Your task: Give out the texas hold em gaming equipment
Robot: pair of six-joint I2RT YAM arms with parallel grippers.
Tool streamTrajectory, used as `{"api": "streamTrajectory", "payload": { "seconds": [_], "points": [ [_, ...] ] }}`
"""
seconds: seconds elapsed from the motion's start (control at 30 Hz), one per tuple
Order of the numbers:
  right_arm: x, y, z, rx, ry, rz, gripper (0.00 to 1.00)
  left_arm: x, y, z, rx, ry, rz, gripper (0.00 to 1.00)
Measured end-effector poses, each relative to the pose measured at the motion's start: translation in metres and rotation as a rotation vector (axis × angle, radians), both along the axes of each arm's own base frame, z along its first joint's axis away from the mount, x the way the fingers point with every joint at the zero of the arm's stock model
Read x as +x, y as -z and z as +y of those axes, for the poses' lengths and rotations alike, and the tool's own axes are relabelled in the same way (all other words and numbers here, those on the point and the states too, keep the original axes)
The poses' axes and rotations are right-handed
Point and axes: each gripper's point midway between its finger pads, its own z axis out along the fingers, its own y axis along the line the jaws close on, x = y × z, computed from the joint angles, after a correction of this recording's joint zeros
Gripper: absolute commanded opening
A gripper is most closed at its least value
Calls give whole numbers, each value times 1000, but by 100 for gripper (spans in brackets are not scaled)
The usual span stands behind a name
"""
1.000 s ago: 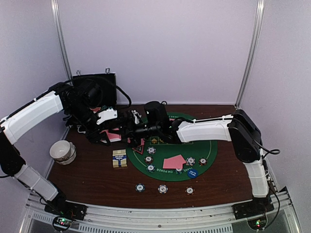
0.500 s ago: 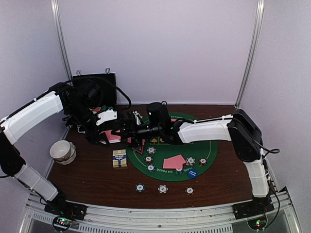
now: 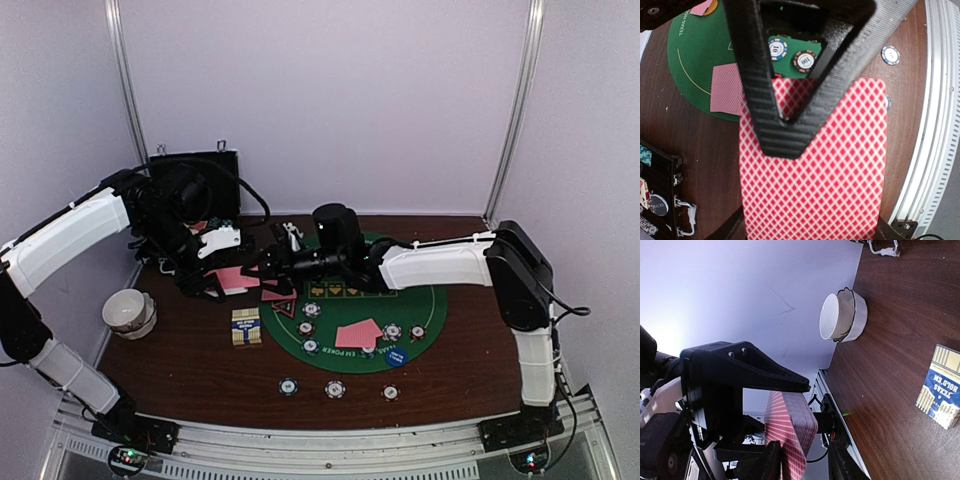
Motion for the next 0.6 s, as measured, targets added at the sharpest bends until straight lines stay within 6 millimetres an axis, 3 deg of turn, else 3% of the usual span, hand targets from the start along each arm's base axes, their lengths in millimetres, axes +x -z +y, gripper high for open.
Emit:
{"api": "streamTrajectory", "payload": {
  "seconds": [0.13, 0.43, 0.6],
  "points": [
    [-3, -3, -3, 6, 0, 16, 27, 0, 0, 0, 0, 0, 0, 0],
    [-9, -10, -8, 40, -6, 48, 0, 1, 0, 1, 7, -2, -5, 0],
    [-10, -14, -10, 55, -8, 55, 0, 1, 1, 2, 11, -1, -6, 0]
  ]
}}
